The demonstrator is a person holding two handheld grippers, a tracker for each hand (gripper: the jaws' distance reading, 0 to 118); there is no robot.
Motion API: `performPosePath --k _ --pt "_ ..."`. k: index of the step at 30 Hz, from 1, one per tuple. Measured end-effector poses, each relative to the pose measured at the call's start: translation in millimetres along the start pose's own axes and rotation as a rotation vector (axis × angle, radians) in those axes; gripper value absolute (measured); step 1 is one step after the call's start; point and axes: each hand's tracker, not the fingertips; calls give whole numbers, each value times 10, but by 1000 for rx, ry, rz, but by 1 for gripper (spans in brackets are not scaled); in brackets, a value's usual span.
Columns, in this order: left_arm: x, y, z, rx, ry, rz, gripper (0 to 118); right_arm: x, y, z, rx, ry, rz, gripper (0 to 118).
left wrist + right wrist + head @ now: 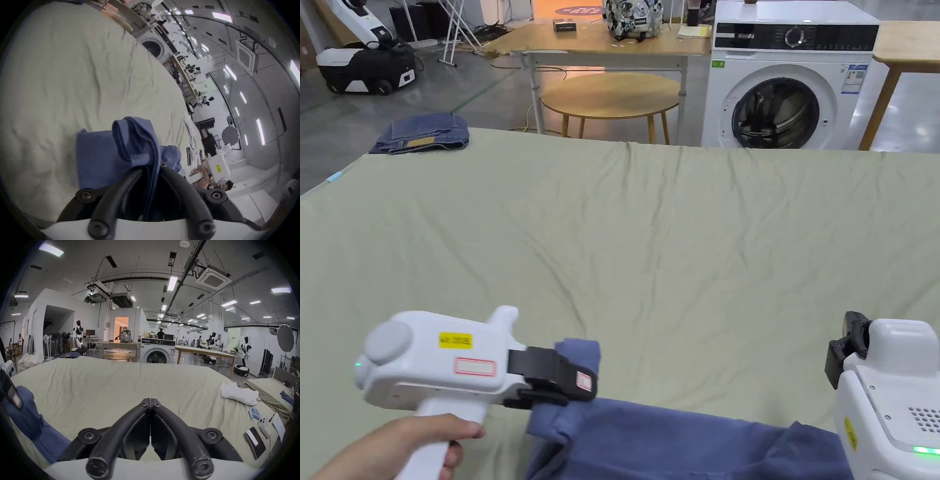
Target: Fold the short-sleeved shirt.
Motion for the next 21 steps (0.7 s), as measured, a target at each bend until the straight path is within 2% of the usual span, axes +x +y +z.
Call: performPosePath --k 2,3,5,9,14,16,19,21 --pt "45 -17 -309 -60 29 -25 2 32 -16 4 -6 -7 -2 0" --pt "10 -11 -468 -87 105 -50 2 47 -25 6 -9 -10 -3 0" --pt "-10 -24 -767 -136 164 -72 2 72 -48 3 -16 -16 -2 0" --pt "-131 -87 -1222 -198 285 -49 2 126 -77 11 -30 -28 -4 0" --pt "-95 -174 -1368 -200 302 -66 2 169 -97 24 -40 -39 -5 0" --pt "-76 -166 -1326 -197 293 -65 9 177 -102 24 -43 -40 -7 0" --pt "55 -187 -1219 -187 233 -70 45 178 -106 25 -47 -37 -9 0" --pt "147 -186 -1111 -174 213 -92 48 179 -106 31 -47 -35 -6 0"
